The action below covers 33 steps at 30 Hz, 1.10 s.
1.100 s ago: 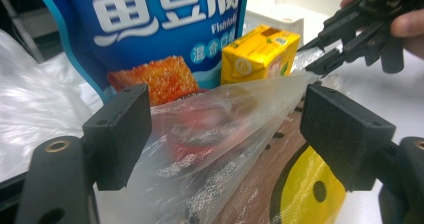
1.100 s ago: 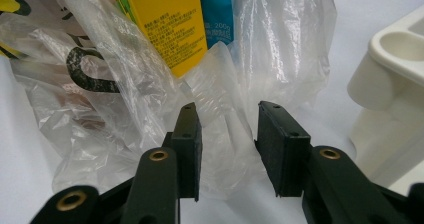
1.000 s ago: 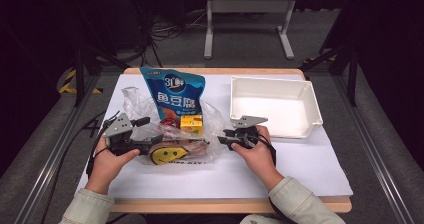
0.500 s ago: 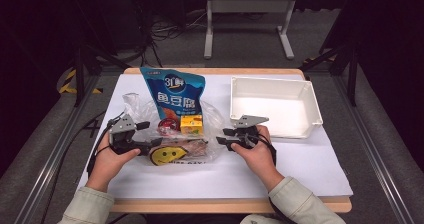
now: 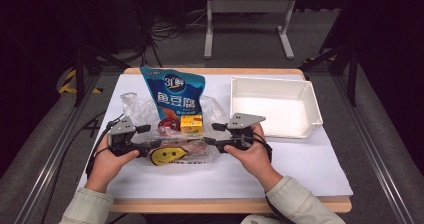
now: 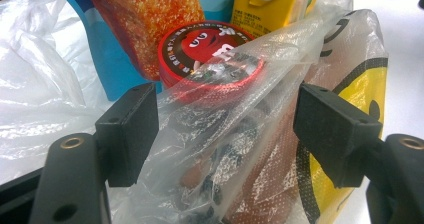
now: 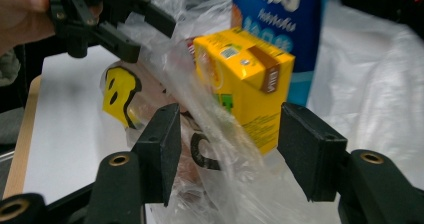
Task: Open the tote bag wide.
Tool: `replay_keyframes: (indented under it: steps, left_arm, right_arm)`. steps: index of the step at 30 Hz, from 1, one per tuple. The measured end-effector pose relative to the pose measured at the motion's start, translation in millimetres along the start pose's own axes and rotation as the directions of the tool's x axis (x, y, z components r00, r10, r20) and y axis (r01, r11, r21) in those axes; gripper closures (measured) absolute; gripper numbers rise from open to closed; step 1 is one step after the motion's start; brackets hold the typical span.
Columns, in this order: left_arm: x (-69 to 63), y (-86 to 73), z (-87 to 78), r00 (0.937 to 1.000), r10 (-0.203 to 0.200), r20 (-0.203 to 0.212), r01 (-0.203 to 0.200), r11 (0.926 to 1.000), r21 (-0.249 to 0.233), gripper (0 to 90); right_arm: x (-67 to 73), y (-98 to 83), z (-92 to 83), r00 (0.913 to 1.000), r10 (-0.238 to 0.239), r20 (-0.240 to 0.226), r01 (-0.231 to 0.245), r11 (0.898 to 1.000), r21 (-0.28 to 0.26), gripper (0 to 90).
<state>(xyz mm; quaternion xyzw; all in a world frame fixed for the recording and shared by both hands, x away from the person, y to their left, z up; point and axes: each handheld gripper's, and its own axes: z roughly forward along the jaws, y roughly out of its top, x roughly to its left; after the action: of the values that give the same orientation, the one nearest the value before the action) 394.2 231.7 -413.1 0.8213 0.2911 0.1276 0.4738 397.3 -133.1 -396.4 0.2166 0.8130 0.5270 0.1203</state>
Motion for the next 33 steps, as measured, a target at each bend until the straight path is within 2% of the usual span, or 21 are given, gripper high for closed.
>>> replay_keyframes:
  steps: [6,8,10,14,16,17,18,19,21,26,29,33]
  left_arm:
    - [1.8,-3.6,0.2,0.9999,-0.012,0.004,0.012,0.9999,-0.003,26.8]
    - [3.8,-5.8,0.7,0.9995,-0.028,0.013,0.028,0.9996,-0.001,26.8]
    - [4.7,-6.8,0.8,0.9995,-0.029,0.014,0.029,0.9996,0.003,26.9]
    - [4.3,-7.6,2.2,0.9997,-0.024,0.003,0.024,0.9996,0.014,28.5]
    - [4.3,-7.8,2.2,0.9997,-0.024,0.002,0.024,0.9996,0.015,29.7]
    - [4.6,-8.0,2.1,0.9996,-0.026,0.005,0.026,0.9995,0.017,29.9]
    - [5.0,-8.6,2.1,0.9994,-0.034,0.008,0.034,0.9994,0.013,30.1]
    - [5.0,-8.6,2.1,0.9994,-0.034,0.008,0.034,0.9994,0.013,30.2]
    - [5.0,-8.7,1.6,0.9994,-0.034,0.011,0.034,0.9994,0.012,30.6]
    - [3.4,-9.5,-2.7,0.9991,-0.03,0.03,0.03,0.9996,-0.001,31.8]
    - [2.2,-12.5,-7.6,0.9986,-0.022,0.047,0.023,0.9996,-0.015,33.0]
    - [-1.4,-16.6,-10.6,0.9977,-0.019,0.065,0.02,0.9998,-0.005,36.3]
  right_arm:
    - [-4.0,-6.6,17.2,0.998,0.039,-0.05,-0.037,0.999,0.032,36.9]
    - [-5.5,-8.4,20.6,0.9972,0.048,-0.057,-0.046,0.998,0.037,36.8]
    - [-6.5,-9.0,23.2,0.9964,0.051,-0.067,-0.048,0.998,0.048,41.8]
    - [-6.0,-8.8,25.6,0.9942,0.054,-0.093,-0.047,0.996,0.07,58.2]
    - [-5.5,-8.5,25.6,0.9954,0.041,-0.087,-0.034,0.996,0.08,65.2]
    - [-5.5,-8.5,25.6,0.9954,0.041,-0.087,-0.034,0.996,0.08,65.2]
    - [-5.6,-8.3,24.8,0.9959,0.031,-0.085,-0.024,0.996,0.081,75.7]
    - [-5.6,-8.3,24.8,0.9959,0.031,-0.085,-0.024,0.996,0.081,75.7]
    - [-4.5,-7.7,23.1,0.996,0.011,-0.089,-0.004,0.996,0.086,88.4]
    - [-1.3,-5.3,18.7,0.9938,0.012,-0.11,-0.004,0.997,0.072,90.0]
    - [2.7,-2.8,11.8,0.9894,0.016,-0.145,-0.008,0.998,0.055,90.0]
    - [8.8,-4.5,7.2,0.9835,0.009,-0.18,0.002,0.998,0.061,90.0]
